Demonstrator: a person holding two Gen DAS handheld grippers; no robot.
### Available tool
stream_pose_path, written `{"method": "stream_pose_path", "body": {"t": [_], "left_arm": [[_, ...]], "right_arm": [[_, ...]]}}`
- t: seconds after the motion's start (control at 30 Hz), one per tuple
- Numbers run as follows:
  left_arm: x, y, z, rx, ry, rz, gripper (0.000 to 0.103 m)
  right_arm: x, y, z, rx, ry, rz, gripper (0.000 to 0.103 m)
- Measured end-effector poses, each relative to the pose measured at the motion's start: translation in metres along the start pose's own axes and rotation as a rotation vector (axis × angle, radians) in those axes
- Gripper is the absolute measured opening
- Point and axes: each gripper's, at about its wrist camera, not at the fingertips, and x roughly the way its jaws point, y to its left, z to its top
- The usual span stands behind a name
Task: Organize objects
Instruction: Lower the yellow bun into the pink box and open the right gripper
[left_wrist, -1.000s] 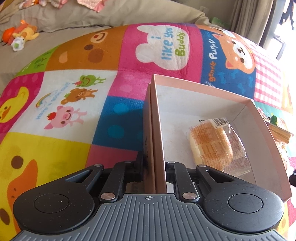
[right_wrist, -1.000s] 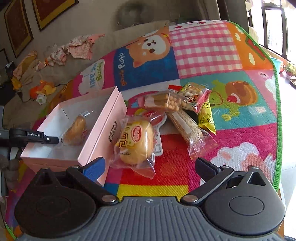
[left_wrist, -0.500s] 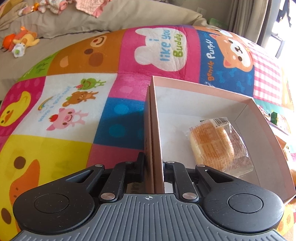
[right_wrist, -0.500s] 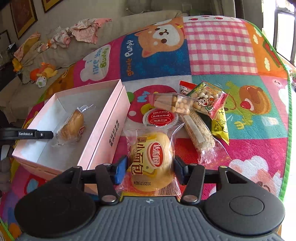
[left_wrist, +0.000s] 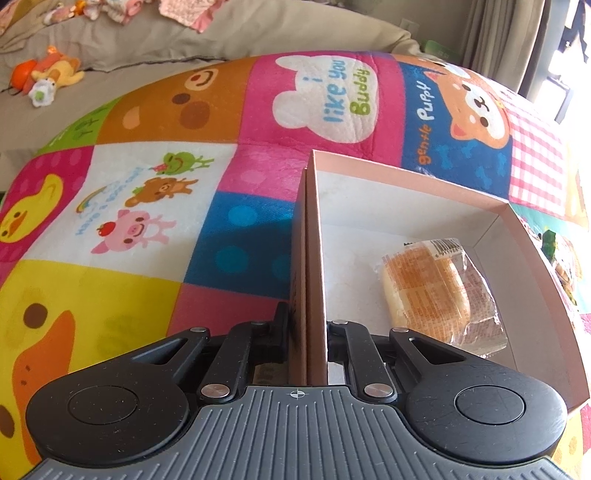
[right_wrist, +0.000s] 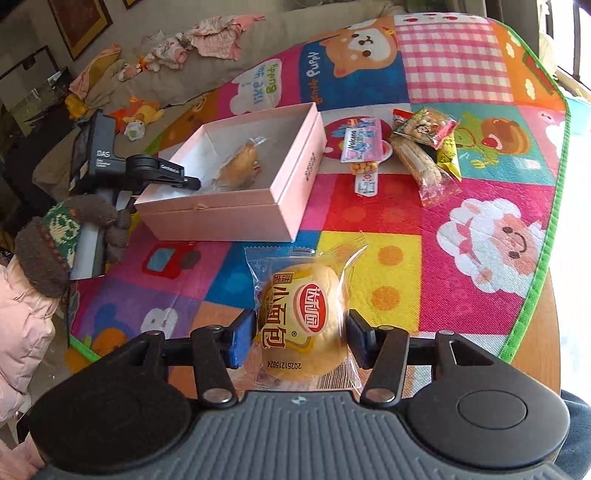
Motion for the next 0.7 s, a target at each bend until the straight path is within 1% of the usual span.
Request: {"method": "stream_pose_path", "body": {"t": [0.1,0.2,0.27,0.4,0.43,0.47,0.5,0.53,0.6,0.67,0.7], "left_arm": [[0.0,-0.001,-0.001,0.0,-0.005,0.004,0.013],[-0.001,0.0,-0.001,0.001,-0.002,-0.002,0.013],[-0.001,0.0,0.0,0.002,0.001,-0.003,0.013],[-0.001,0.0,0.0,-0.005,0.0,0.001,0.013],[-0.001,0.0,0.0,-0.006,0.0,0.0,0.013],[-0.001,0.001,0.0,-0.009,0.0,-0.003,0.013],[-0.001,0.002,0.0,-0.012,0.0,-0.006,0.013],[-0.001,0.002,0.0,-0.015,0.0,-0.008,0.013],[-0.001,0.002,-0.001,-0.016,-0.003,-0.009,0.013],[-0.001,0.002,-0.002,-0.021,-0.005,-0.006,0.013],[-0.001,0.002,-0.002,-0.024,-0.006,-0.007,0.013]], "right_arm": [[-0.005,0.024,0.011,-0.068,-0.028,0.051,0.052],[-0.007,0.046,0.034,-0.105,-0.072,0.114,0.052],[-0.005,0.061,0.059,-0.131,-0.118,0.143,0.052],[0.015,0.092,0.13,-0.185,-0.223,0.158,0.053],[0.026,0.102,0.15,-0.204,-0.256,0.146,0.054],[0.034,0.107,0.162,-0.208,-0.273,0.129,0.057],[0.046,0.111,0.178,-0.198,-0.278,0.101,0.065],[0.055,0.11,0.188,-0.177,-0.264,0.095,0.066],[0.062,0.1,0.196,-0.124,-0.24,0.114,0.066],[0.057,0.081,0.192,-0.085,-0.25,0.127,0.067],[0.053,0.068,0.187,-0.068,-0.261,0.114,0.071]]}}
